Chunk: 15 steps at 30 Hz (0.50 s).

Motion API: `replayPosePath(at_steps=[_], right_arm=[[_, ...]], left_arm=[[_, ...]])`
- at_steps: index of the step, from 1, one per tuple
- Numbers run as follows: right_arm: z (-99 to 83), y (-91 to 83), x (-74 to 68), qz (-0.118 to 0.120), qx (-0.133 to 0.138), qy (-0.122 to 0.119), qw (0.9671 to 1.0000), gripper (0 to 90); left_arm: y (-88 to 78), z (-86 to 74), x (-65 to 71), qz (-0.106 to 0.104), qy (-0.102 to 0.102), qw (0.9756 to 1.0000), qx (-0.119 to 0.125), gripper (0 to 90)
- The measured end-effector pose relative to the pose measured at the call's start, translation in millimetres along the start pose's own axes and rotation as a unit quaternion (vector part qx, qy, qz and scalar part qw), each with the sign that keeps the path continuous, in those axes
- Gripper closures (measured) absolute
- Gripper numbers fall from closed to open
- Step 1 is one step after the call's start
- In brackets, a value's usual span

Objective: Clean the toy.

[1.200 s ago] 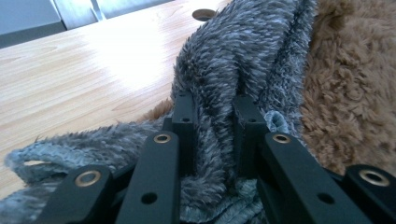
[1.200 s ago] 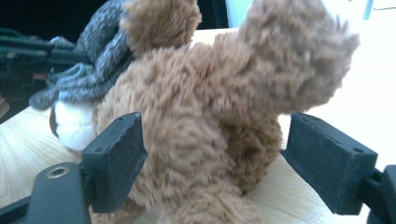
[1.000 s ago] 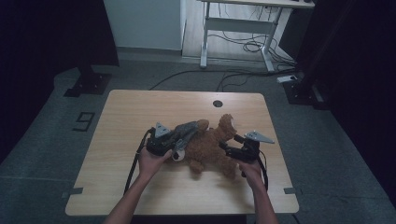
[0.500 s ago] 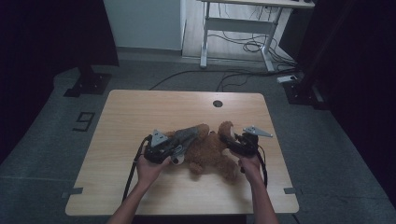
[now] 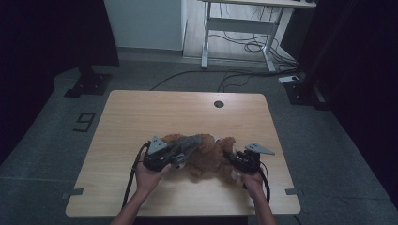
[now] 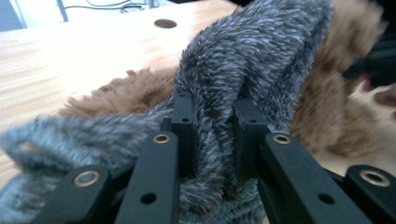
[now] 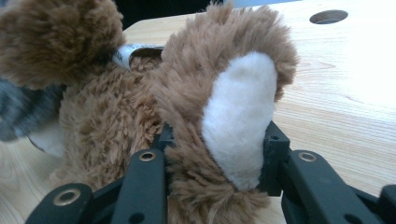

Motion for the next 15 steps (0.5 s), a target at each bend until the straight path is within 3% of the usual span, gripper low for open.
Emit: replayPosePath(at_steps=[1, 4, 7, 10, 11, 14, 15], right_arm=[[0.0, 0.0, 0.0, 0.0, 0.0, 0.0, 1.0, 63.4], [-4.1, -2.2, 0.5, -0.004, -0.002, -0.008, 1.0, 64.0], [-5.1, -3.5, 0.5, -0.004, 0.0, -0.016, 0.9999, 64.0], [-5.3, -3.9, -0.4, 0.0, 0.001, -0.021, 0.9998, 64.0], [-5.4, -4.1, -0.4, 0.001, 0.002, -0.022, 0.9998, 64.0], [-6.0, -5.6, 0.4, 0.005, 0.005, -0.02, 0.9998, 63.8], [-6.1, -5.9, 0.8, 0.008, 0.006, -0.019, 0.9998, 63.8]], left_arm=[[0.0, 0.0, 0.0, 0.0, 0.0, 1.0, 0.0, 73.4], [-11.5, 30.2, 4.7, 0.0, 0.002, 0.9998, 0.019, 73.0], [-7.8, 49.5, 6.1, 0.0, -0.001, 0.9998, 0.021, 72.7], [8.0, 58.7, 3.6, 0.002, -0.015, 0.9999, -0.001, 72.7], [17.0, 58.1, 2.0, 0.003, -0.021, 0.9996, -0.019, 72.7], [37.4, 44.5, -1.2, 0.012, -0.01, 0.9975, -0.069, 72.6], [38.9, 40.7, -2.1, 0.018, -0.005, 0.9977, -0.065, 72.8]])
Point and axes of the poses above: each handheld gripper's, and its own axes: y roughly forward along the jaws, z roughly out of its top, x roughly to its right, the point moved 1 cm from there along y, roughly forward along the jaws, and after that the axes turned 13 degrees about -y, right-handed, at the moved point
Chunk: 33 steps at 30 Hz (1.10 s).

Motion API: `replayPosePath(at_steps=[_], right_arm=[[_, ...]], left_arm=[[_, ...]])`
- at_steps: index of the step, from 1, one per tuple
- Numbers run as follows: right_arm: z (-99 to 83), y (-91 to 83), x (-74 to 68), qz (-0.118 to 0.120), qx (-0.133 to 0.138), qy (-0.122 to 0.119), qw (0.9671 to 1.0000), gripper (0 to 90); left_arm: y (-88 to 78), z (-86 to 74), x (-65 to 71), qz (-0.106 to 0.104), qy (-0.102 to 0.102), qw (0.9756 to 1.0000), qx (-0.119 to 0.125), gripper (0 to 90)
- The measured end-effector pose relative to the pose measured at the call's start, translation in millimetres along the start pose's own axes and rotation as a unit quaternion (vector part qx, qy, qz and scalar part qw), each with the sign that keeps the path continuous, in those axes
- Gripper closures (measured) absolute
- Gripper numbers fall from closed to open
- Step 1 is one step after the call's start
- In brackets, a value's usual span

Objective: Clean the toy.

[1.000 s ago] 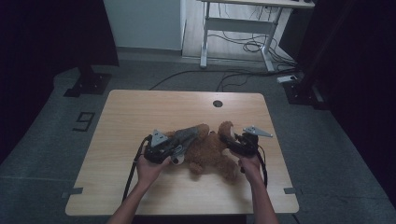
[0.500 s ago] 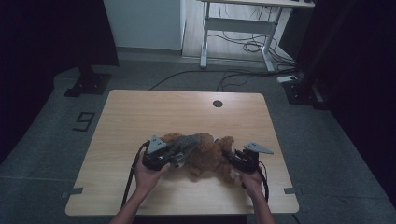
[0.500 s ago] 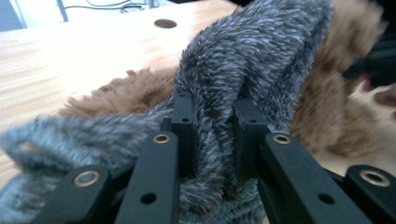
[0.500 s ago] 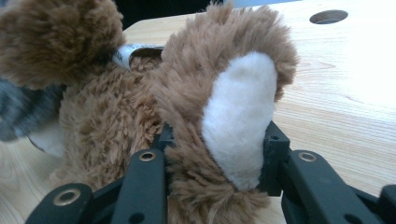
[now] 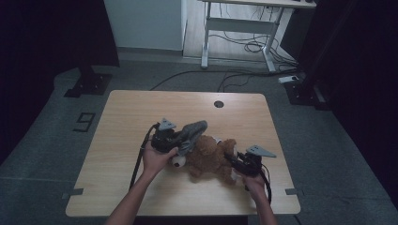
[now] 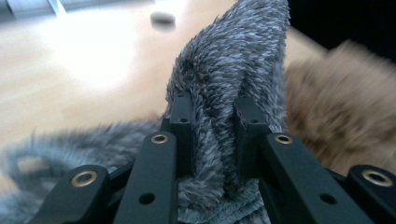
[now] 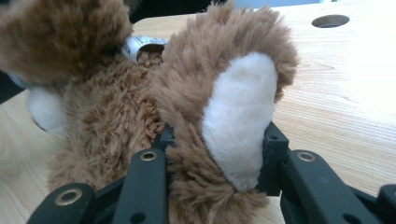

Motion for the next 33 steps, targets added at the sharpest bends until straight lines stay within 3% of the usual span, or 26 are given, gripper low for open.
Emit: replayPosePath(at_steps=[6, 12, 15, 23, 27, 32, 33], right_arm=[[-0.1, -1.2, 0.6, 0.003, 0.005, 0.005, 1.0, 63.8], [-0.3, -3.6, 2.6, 0.011, 0.007, 0.007, 0.9999, 63.6], [-0.5, -3.2, 2.9, 0.01, 0.008, 0.009, 0.9999, 63.6], [-0.7, -2.8, 2.9, 0.01, 0.008, 0.011, 0.9999, 63.6], [-0.9, -3.2, 3.8, 0.011, 0.009, 0.012, 0.9998, 63.5], [-0.9, -4.1, 5.0, 0.012, 0.014, 0.011, 0.9998, 63.5], [-0.9, -4.4, 5.1, 0.016, 0.016, 0.01, 0.9997, 63.5]], left_arm=[[-15.4, -9.2, -10.6, -0.013, -0.017, 0.9996, 0.02, 73.4], [-37.1, -18.1, -36.3, 0.014, -0.035, 0.9987, 0.034, 73.4], [-44.1, -23.9, -52.1, 0.023, -0.057, 0.9976, 0.033, 73.5], [-43.9, -46.8, -83.5, 0.041, -0.096, 0.9945, 0.013, 73.7], [-51.0, -44.0, -84.1, 0.034, -0.095, 0.9947, 0.023, 73.8], [-64.2, -25.8, -68.5, 0.027, -0.075, 0.9956, 0.049, 73.8], [-68.0, -13.9, -53.3, 0.015, -0.058, 0.9965, 0.058, 73.7]])
Point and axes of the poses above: each handheld gripper's, and its own axes: y roughly forward along the jaws, z roughly out of its top, x roughly to its right, the point moved 1 cm from there along y, roughly forward along the jaws, and after that the axes turned 13 degrees about -y, right-handed, at the moved point
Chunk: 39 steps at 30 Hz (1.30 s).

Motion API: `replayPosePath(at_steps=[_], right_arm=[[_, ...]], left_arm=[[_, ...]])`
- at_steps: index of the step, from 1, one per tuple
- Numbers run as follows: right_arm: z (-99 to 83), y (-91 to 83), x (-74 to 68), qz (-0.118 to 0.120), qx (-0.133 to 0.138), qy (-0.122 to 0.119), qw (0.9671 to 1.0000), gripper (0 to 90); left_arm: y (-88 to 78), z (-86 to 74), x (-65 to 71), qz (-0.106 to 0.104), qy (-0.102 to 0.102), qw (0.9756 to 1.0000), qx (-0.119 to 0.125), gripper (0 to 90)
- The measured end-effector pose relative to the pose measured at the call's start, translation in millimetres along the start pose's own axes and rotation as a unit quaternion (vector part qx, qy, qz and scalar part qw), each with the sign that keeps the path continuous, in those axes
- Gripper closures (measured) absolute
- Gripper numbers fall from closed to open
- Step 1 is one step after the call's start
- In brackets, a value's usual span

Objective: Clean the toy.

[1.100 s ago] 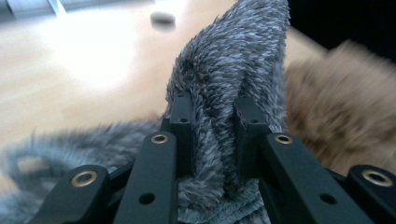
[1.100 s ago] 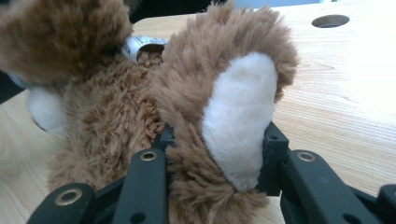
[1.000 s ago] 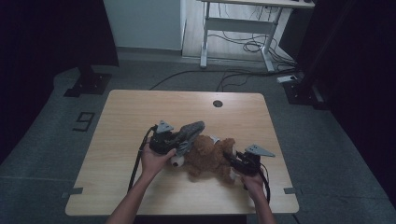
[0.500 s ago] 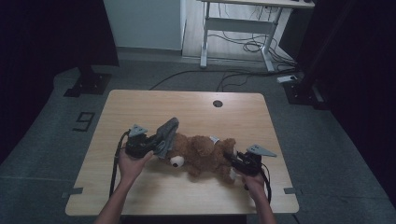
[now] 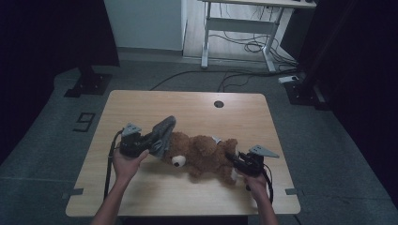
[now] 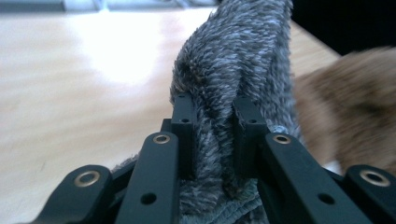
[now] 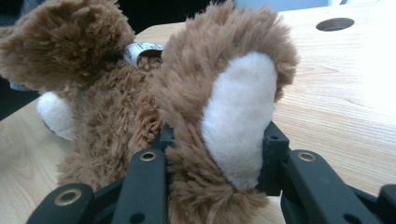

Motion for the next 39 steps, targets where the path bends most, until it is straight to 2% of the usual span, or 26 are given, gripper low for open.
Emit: replayPosePath(at_steps=[1, 2, 6, 7, 8, 11, 13, 14, 16, 19, 24, 27, 28, 31, 39], right_arm=[[0.1, -0.1, -0.1, 0.001, 0.0, -0.001, 1.0, 63.5], [0.3, -0.2, -0.3, 0.0, 0.001, -0.002, 1.0, 63.5], [0.4, -0.3, -0.7, 0.0, 0.001, -0.002, 1.0, 63.5], [0.4, -0.3, -0.7, 0.0, 0.001, -0.002, 1.0, 63.5], [0.5, -0.6, -0.8, 0.001, 0.002, -0.002, 1.0, 63.5], [0.4, -1.2, 0.0, 0.003, 0.002, -0.002, 1.0, 63.5], [0.1, -1.6, 1.2, 0.008, 0.003, 0.002, 1.0, 63.5], [-0.1, -1.5, 1.6, 0.01, 0.005, 0.004, 0.9999, 63.4], [-0.5, -1.3, 1.7, 0.015, 0.006, 0.005, 0.9999, 63.3], [-0.4, -0.9, 0.9, 0.018, 0.006, 0.003, 0.9998, 63.0], [-0.7, -1.5, 0.3, 0.019, 0.004, 0.004, 0.9998, 62.8], [-1.2, -1.4, 0.8, 0.019, 0.004, 0.005, 0.9998, 62.7], [-1.4, -1.2, 0.9, 0.018, 0.004, 0.006, 0.9998, 62.6], [-1.6, -0.7, 1.3, 0.018, 0.005, 0.007, 0.9998, 62.5], [-1.8, -0.7, 1.6, 0.016, 0.004, 0.007, 0.9998, 62.4]], left_arm=[[0.0, 0.0, 0.0, 0.0, 0.0, 1.0, 0.0, 73.7], [1.4, 7.5, 16.7, -0.011, 0.017, 0.9998, 0.003, 73.7], [20.0, 15.4, 46.6, -0.026, 0.042, 0.9987, -0.012, 73.6], [20.0, 15.4, 46.6, -0.026, 0.042, 0.9987, -0.012, 73.6], [34.8, 15.3, 56.3, -0.029, 0.046, 0.9982, -0.026, 73.6], [57.9, 8.5, 61.5, -0.019, 0.052, 0.9972, -0.051, 73.6], [64.4, 3.9, 57.8, -0.017, 0.047, 0.9975, -0.05, 73.7], [64.1, 2.5, 53.7, -0.022, 0.038, 0.998, -0.046, 73.8], [60.6, 2.3, 46.9, -0.029, 0.025, 0.9983, -0.045, 73.9], [54.1, 1.9, 40.4, -0.032, 0.018, 0.9983, -0.045, 73.9], [41.0, 0.8, 30.1, -0.02, 0.02, 0.9989, -0.037, 73.9], [36.1, -0.7, 23.0, -0.015, 0.013, 0.9993, -0.033, 73.9], [31.5, -2.6, 14.5, -0.01, 0.006, 0.9995, -0.03, 74.0], [25.7, -5.8, 2.5, -0.004, -0.007, 0.9995, -0.029, 74.0], [12.9, -11.8, -17.4, 0.022, -0.016, 0.999, -0.036, 74.0]])
Point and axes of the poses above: each handheld gripper's, and its own axes: y roughly forward along the jaws, z roughly out of its top, x roughly to its right, the point moved 1 cm from there along y, roughly forward along the jaws, and after that the axes turned 13 degrees about -y, right-handed, at the moved point
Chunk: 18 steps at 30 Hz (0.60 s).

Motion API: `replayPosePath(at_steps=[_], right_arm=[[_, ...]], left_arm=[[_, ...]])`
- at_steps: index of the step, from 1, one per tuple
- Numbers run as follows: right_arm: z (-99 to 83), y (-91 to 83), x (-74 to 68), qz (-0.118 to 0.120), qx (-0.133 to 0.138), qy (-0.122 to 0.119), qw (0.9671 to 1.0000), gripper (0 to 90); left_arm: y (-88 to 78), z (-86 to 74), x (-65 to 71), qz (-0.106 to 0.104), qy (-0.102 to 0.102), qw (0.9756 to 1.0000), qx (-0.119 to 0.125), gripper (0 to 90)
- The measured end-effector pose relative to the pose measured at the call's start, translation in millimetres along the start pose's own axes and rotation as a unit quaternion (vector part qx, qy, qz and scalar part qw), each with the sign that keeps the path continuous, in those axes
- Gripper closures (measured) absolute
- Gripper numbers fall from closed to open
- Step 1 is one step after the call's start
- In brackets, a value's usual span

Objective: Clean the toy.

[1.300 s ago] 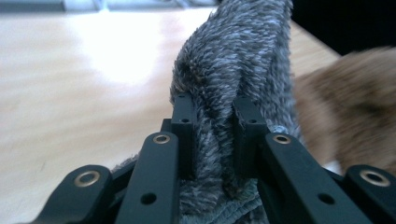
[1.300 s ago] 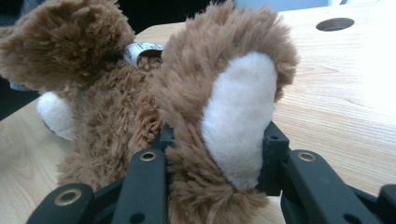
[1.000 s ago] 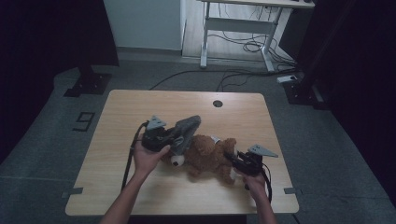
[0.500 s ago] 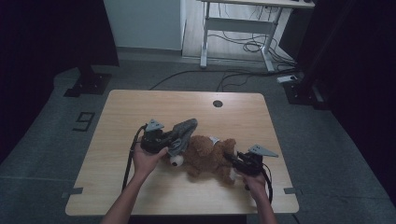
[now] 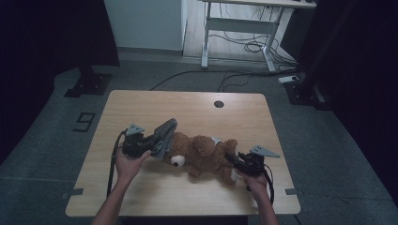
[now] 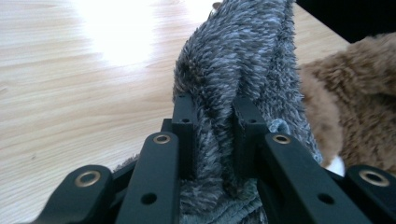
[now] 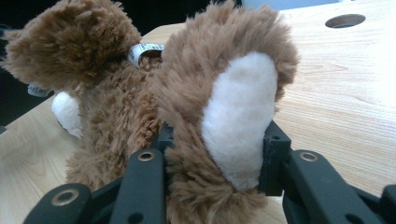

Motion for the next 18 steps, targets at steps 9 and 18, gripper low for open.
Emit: replayPosePath(at_steps=[9, 18], right_arm=[[0.5, -0.3, 0.7, -0.003, -0.002, -0.005, 1.0, 62.3], [1.1, -1.2, -0.3, -0.001, 0.004, -0.008, 1.0, 62.3]], left_arm=[[-7.1, 19.8, 29.7, -0.029, 0.018, 0.9992, 0.021, 73.9], [34.8, 25.4, 94.1, -0.031, 0.086, 0.9958, -0.008, 73.8]])
Point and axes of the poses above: each handheld gripper's, and its own axes: y roughly forward along the jaws, z roughly out of its top, x roughly to its right, the point moved 1 cm from there along y, roughly forward along the jaws, and after that the axes turned 13 degrees about -y, right-handed, at the moved point
